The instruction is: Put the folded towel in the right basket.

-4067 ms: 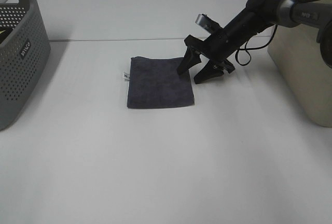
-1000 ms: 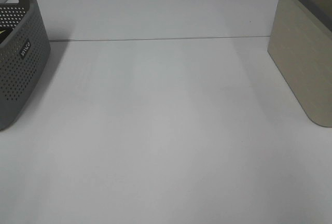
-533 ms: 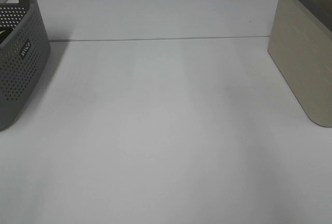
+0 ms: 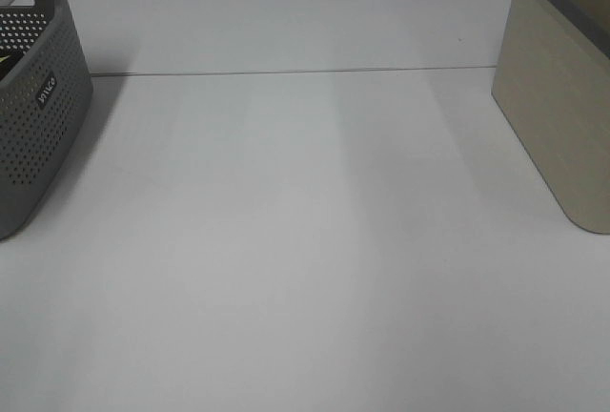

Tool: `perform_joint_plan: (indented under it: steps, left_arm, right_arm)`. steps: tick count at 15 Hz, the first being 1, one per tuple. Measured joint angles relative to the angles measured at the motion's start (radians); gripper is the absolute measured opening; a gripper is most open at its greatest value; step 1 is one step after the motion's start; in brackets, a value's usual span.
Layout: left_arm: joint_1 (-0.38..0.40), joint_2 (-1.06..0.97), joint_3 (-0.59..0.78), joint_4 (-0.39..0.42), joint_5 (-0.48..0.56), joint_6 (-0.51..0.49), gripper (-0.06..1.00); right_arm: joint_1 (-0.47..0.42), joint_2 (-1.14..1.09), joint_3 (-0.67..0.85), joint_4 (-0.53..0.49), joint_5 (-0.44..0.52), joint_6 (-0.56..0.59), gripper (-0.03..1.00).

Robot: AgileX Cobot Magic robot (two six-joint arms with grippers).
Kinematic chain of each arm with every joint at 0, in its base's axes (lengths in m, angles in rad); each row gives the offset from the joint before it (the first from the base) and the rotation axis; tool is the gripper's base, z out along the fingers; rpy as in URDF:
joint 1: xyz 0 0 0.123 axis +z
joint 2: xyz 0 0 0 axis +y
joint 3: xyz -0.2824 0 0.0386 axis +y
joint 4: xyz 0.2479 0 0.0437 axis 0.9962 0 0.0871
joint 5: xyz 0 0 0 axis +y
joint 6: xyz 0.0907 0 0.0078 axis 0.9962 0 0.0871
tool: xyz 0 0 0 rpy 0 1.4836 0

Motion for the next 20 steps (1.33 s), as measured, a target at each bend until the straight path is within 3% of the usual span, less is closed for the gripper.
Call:
perform_joint_plan:
  steps: [6,12,13,15,20]
  left_arm:
    - [0.000,0.000,0.000,0.000,0.000,0.000,0.98]
    - [0.000,0.000,0.000,0.000,0.000,0.000,0.98]
    - [0.000,0.000,0.000,0.000,0.000,0.000,0.98]
    - [0.000,0.000,0.000,0.000,0.000,0.000,0.98]
    - [0.000,0.000,0.000,0.000,0.000,0.000,0.98]
  right_arm:
    - [0.000,-0.465,0.590,-0.064,0.000,0.000,0.54]
    - [0.000,-0.929,0.975,-0.064,0.002,0.022,0.54]
    - [0.000,-1.089,1.068,-0.076,0.003,0.024,0.54]
    - [0.000,-1.223,1.149,-0.096,-0.001,0.024,0.54]
    - [0.000,-1.447,1.238,-0.111,-0.137,0.024,0.54]
